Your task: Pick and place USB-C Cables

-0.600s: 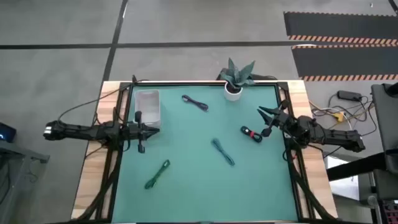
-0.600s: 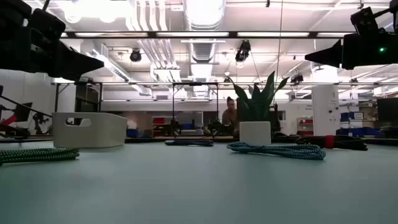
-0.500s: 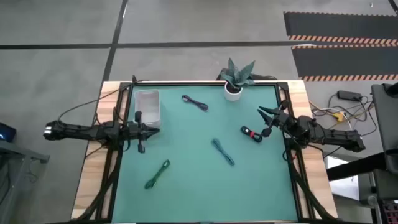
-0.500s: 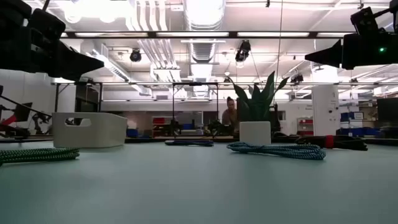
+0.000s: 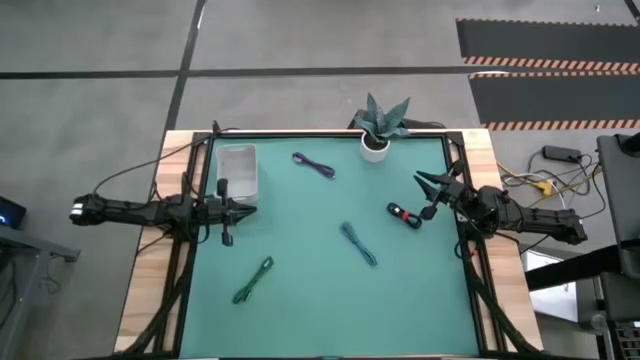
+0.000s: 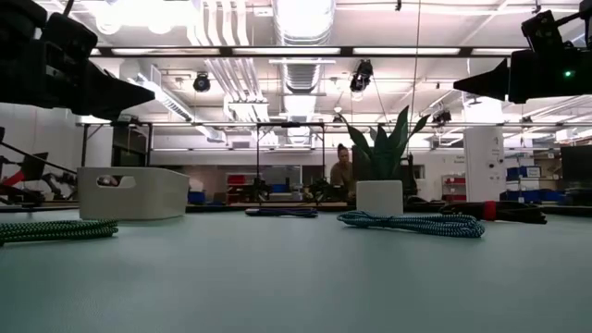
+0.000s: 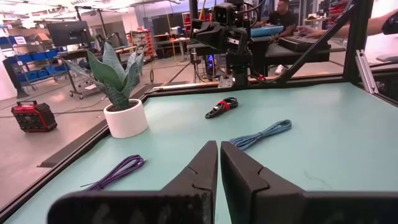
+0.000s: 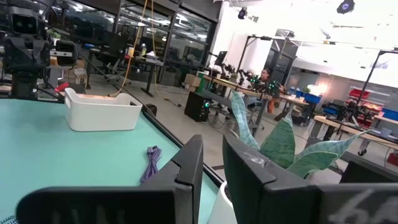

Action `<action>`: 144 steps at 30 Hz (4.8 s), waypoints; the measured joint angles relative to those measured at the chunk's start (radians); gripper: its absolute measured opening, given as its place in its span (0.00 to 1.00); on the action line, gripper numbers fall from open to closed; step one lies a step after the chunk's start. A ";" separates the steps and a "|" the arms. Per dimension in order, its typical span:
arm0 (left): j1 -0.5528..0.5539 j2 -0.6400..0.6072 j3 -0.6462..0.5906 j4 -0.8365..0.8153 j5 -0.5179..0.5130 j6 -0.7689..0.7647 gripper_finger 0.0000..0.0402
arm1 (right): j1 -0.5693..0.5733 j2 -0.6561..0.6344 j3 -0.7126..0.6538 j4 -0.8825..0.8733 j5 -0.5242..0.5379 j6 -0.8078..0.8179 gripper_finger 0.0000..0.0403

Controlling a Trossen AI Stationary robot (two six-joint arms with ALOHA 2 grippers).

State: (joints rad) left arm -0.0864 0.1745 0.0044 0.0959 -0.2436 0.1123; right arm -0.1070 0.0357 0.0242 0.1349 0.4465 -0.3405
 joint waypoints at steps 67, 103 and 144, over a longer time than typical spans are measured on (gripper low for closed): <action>0.000 0.000 0.000 0.000 0.000 0.000 0.01 | 0.000 0.000 0.000 0.000 0.000 0.000 0.13; -0.001 0.002 0.006 0.289 0.030 -0.317 0.01 | 0.000 -0.001 -0.001 0.168 -0.001 0.397 0.13; 0.000 0.220 0.012 0.402 -0.323 -0.048 0.01 | -0.159 1.023 0.675 0.214 -0.095 0.236 0.13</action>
State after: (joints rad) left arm -0.0863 0.3941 0.0165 0.4975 -0.5671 0.0641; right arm -0.2655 1.0588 0.6990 0.3484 0.3516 -0.1045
